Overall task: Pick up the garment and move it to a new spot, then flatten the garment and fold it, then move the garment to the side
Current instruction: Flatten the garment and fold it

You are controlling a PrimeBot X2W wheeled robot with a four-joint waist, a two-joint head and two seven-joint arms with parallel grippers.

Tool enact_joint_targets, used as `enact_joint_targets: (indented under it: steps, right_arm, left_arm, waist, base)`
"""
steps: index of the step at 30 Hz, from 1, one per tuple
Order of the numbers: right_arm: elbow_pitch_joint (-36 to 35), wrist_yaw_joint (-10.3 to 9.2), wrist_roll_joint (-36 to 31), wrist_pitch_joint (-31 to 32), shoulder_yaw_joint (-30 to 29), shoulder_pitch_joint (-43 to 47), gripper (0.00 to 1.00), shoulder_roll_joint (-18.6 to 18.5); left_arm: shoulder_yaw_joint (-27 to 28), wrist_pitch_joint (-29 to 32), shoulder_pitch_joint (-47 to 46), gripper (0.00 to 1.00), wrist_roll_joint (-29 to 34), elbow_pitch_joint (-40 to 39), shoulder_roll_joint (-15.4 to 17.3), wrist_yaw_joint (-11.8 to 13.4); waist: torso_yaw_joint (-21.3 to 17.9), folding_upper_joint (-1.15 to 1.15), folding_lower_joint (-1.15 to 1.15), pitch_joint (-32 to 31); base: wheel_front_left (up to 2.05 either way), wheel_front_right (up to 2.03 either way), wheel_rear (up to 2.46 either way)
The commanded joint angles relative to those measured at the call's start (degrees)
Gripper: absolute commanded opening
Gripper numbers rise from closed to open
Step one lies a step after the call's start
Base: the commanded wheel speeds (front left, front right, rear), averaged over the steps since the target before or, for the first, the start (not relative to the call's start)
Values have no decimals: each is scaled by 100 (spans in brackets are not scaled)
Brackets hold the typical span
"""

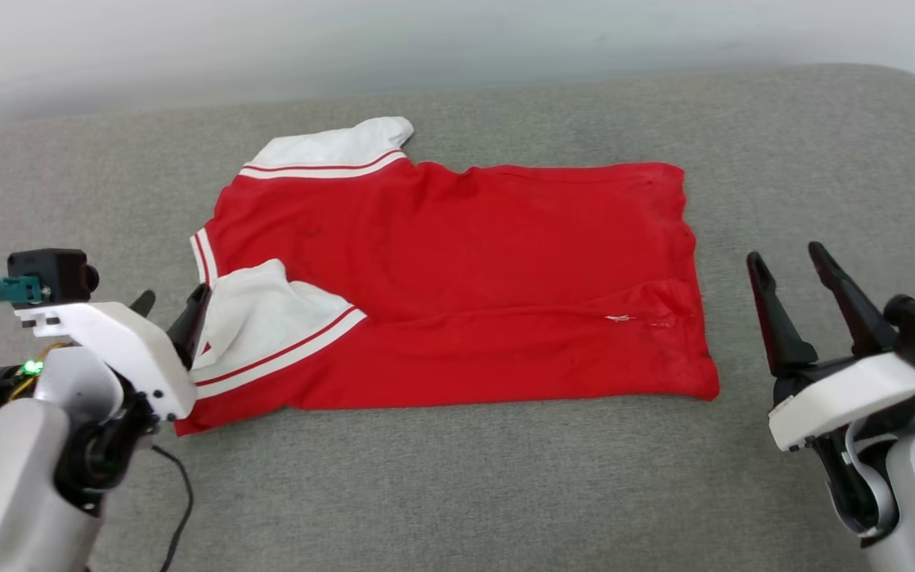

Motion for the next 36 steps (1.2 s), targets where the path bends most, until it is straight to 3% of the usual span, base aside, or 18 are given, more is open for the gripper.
enact_joint_targets:
  steps: [1, 11, 18, 19, 20, 21, 30, 36]
  right_arm:
    - [-258, -2, -173, -24, -151, 198, 100, 119]
    - [-1220, -2, -627, 184, -477, 664, 100, 624]
    - [-1438, -2, -676, 159, -461, 697, 100, 767]
    - [-1449, -2, -683, 144, -466, 701, 100, 771]
    - [-1464, -2, -681, 137, -473, 708, 100, 773]
    - [-1469, -2, -685, 144, -483, 719, 100, 773]
    - [-1477, -2, -521, 657, -735, 871, 100, 619]
    - [-1123, -2, 87, 2087, -808, 752, 100, 308]
  left_arm:
    - [-3, 395, 124, 100, -90, -230, 201, 94]
    - [-77, 2138, 632, 100, -545, -721, 852, 618]
    - [-154, 2558, 926, 100, -890, -356, 680, 726]
    - [-176, 2585, 952, 88, -957, -307, 606, 682]
    - [-193, 2585, 966, 36, -1002, -271, 542, 625]
    - [-219, 2570, 973, 0, -1033, -244, 498, 570]
    - [-83, 1930, 650, 0, -899, -312, 422, 247]
    - [19, 1528, 465, 0, -667, -707, 473, 286]
  waist:
    - [-68, 0, 0, -24]
    - [-357, 0, 0, 246]
    - [-561, 0, 0, 437]
    - [-574, 0, 0, 443]
    - [-582, 0, 0, 445]
    - [-585, 0, 0, 442]
    - [-352, 0, 0, 215]
    - [-162, 0, 0, 128]
  base:
    - [0, 0, 0]
    - [0, 0, 0]
    - [0, 0, 0]
    - [0, 0, 0]
    - [0, 0, 0]
    - [0, 0, 0]
    - [0, 0, 0]
    - [0, 0, 0]
